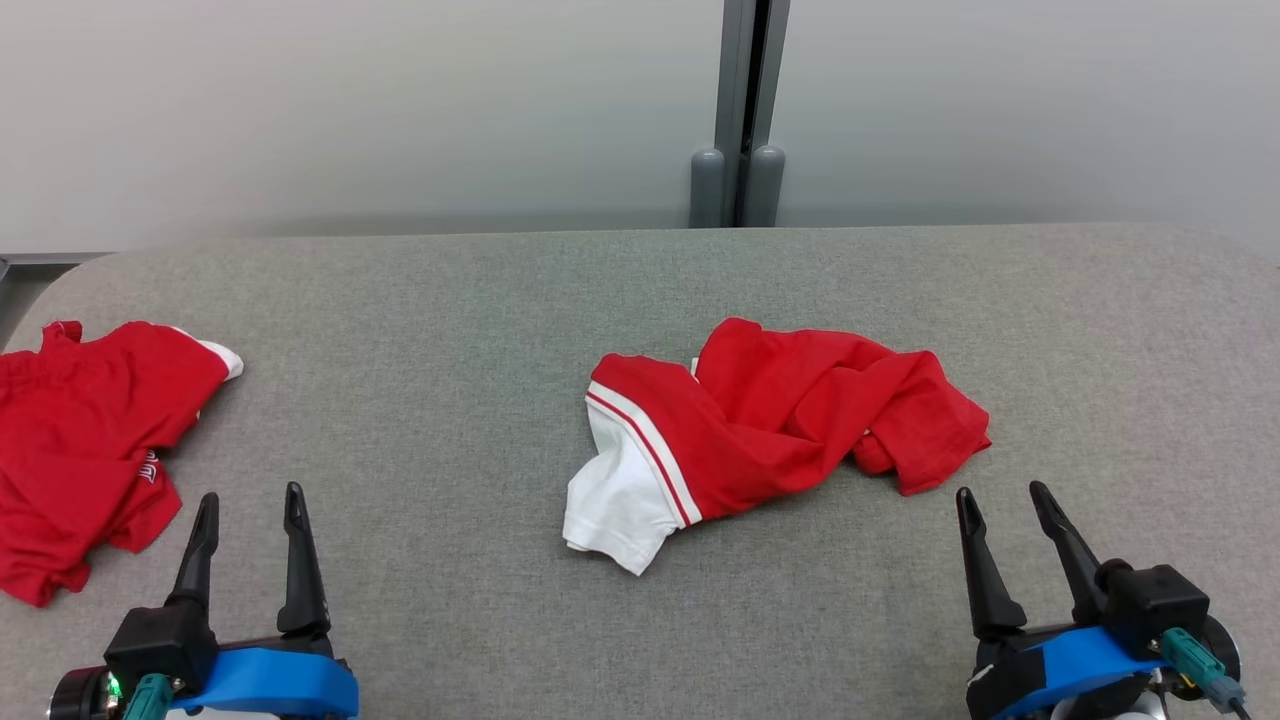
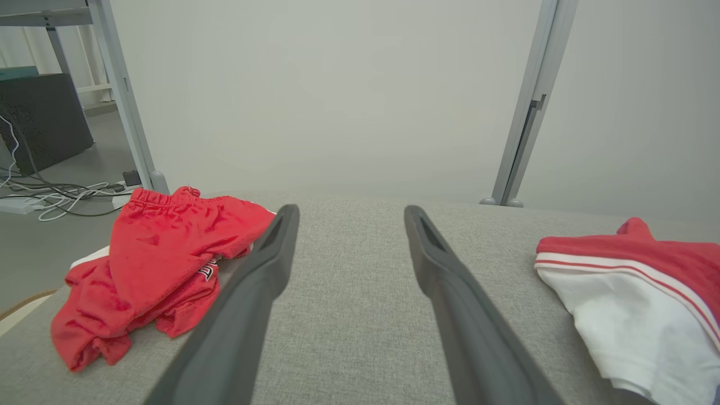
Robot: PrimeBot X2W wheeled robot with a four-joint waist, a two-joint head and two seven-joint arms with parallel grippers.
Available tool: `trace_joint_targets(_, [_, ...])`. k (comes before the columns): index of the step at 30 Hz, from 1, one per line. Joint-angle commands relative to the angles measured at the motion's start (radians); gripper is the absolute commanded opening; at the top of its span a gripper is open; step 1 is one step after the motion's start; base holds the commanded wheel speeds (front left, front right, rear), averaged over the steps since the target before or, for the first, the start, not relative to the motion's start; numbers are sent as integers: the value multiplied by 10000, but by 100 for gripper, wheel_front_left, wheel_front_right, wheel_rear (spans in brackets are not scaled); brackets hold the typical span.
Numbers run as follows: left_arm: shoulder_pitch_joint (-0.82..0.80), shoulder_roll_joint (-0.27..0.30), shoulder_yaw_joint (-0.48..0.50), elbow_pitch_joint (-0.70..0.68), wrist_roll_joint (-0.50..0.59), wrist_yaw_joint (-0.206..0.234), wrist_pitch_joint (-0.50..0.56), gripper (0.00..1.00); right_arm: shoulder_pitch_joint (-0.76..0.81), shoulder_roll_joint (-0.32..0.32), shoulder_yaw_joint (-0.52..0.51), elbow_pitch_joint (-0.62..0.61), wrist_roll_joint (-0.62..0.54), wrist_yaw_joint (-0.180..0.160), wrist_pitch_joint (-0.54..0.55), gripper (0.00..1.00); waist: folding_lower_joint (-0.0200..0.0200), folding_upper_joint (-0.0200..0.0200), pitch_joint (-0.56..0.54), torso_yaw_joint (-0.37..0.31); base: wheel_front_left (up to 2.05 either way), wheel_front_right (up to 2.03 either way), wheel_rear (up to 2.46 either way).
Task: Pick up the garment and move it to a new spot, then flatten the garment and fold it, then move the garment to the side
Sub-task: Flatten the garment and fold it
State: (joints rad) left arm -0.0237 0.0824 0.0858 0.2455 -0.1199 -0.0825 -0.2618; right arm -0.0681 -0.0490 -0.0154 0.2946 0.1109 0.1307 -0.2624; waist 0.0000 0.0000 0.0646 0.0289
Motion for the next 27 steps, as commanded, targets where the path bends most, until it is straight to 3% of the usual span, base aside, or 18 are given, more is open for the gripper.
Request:
trace_joint_targets(1, [-113, -48, 77, 20, 84, -56, -47, 100, -27, -26, 3, 13, -3, 1, -38, 100, 0, 0, -2, -5, 0, 0, 0])
trace_joint_targets(17, [-179, -188, 209, 118, 365, -276, -46, 100, -38, -26, 36, 52, 29, 1, -38, 100, 0, 0, -19, -133, 0, 0, 0])
trace_joint_targets(27, [-897, -205, -1750, 812, 781, -487, -46, 100, -152, -29, 251, 91, 131, 1, -36, 100, 0, 0, 18, -437, 0, 0, 0])
